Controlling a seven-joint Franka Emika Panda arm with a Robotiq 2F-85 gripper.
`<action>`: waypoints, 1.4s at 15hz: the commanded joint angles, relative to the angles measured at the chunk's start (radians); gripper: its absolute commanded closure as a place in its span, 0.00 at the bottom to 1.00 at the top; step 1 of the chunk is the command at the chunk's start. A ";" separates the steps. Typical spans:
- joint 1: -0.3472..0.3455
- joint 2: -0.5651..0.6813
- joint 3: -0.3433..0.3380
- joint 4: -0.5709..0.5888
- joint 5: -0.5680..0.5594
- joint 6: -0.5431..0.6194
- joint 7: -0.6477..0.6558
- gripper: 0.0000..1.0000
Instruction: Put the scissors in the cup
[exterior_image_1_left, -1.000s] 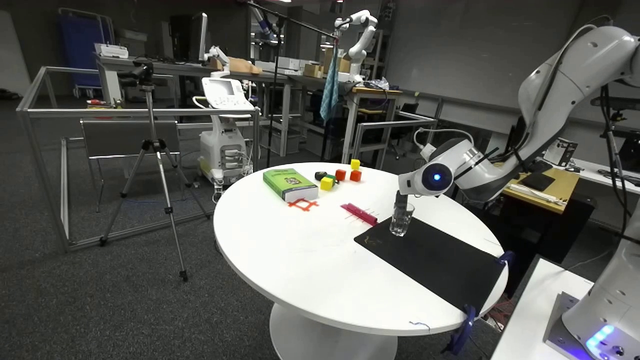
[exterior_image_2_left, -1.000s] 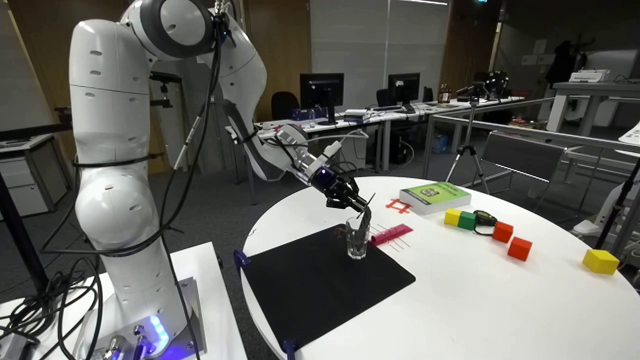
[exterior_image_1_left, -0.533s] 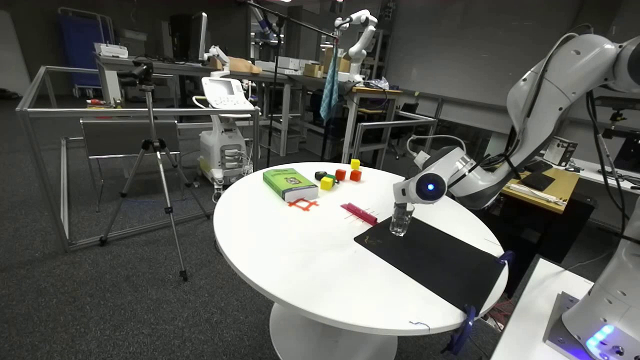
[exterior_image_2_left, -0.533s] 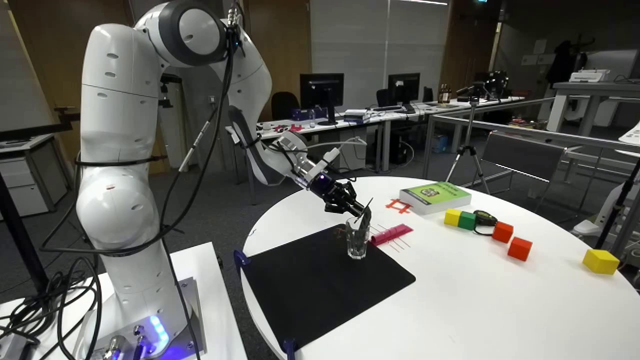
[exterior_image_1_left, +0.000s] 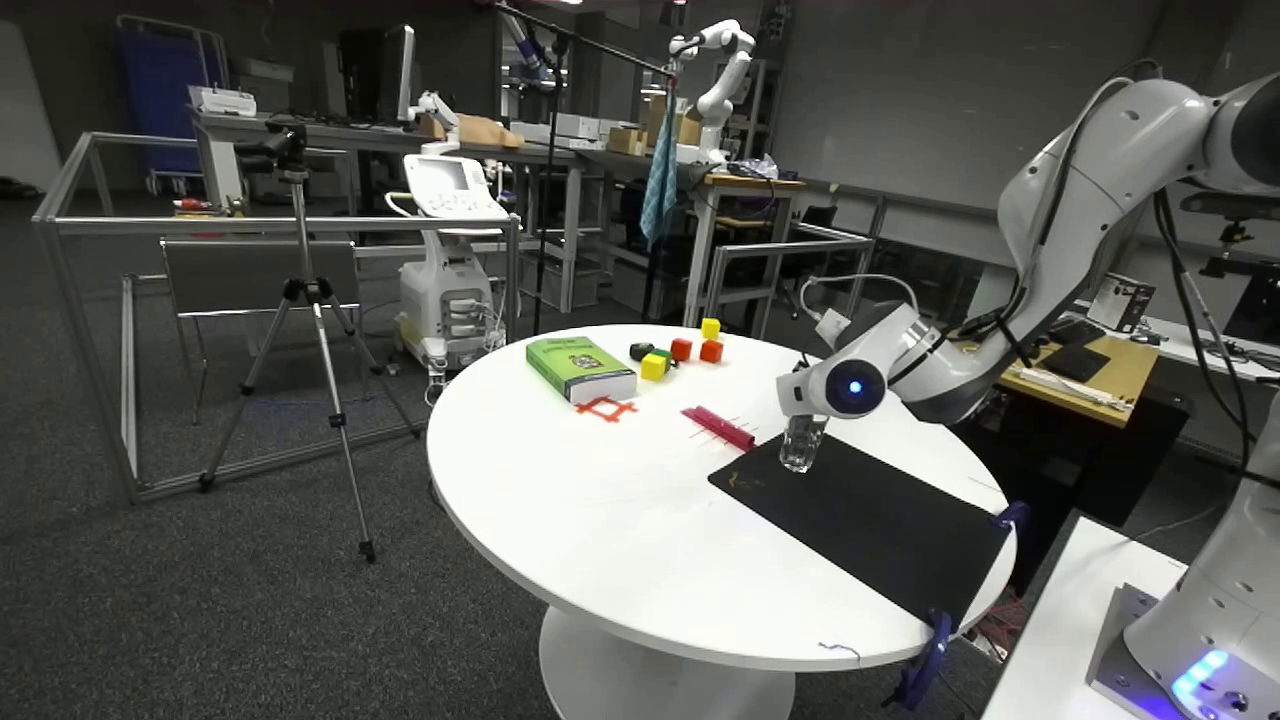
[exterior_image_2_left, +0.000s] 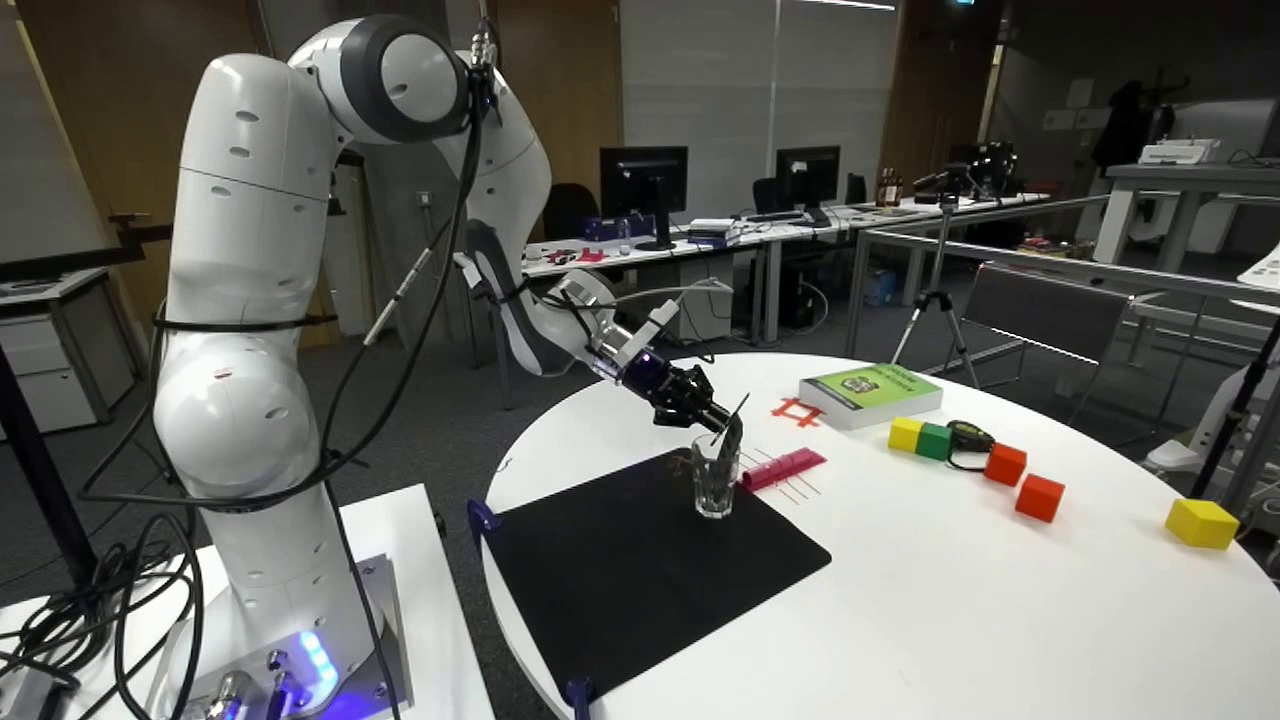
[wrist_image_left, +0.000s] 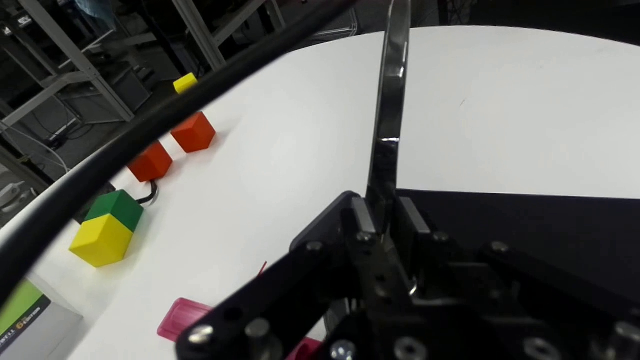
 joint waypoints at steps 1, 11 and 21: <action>0.004 0.026 -0.001 0.029 -0.049 -0.034 0.031 0.96; 0.006 0.052 0.001 0.032 -0.081 -0.066 0.032 0.96; 0.005 0.047 0.010 0.018 -0.049 -0.058 -0.008 0.96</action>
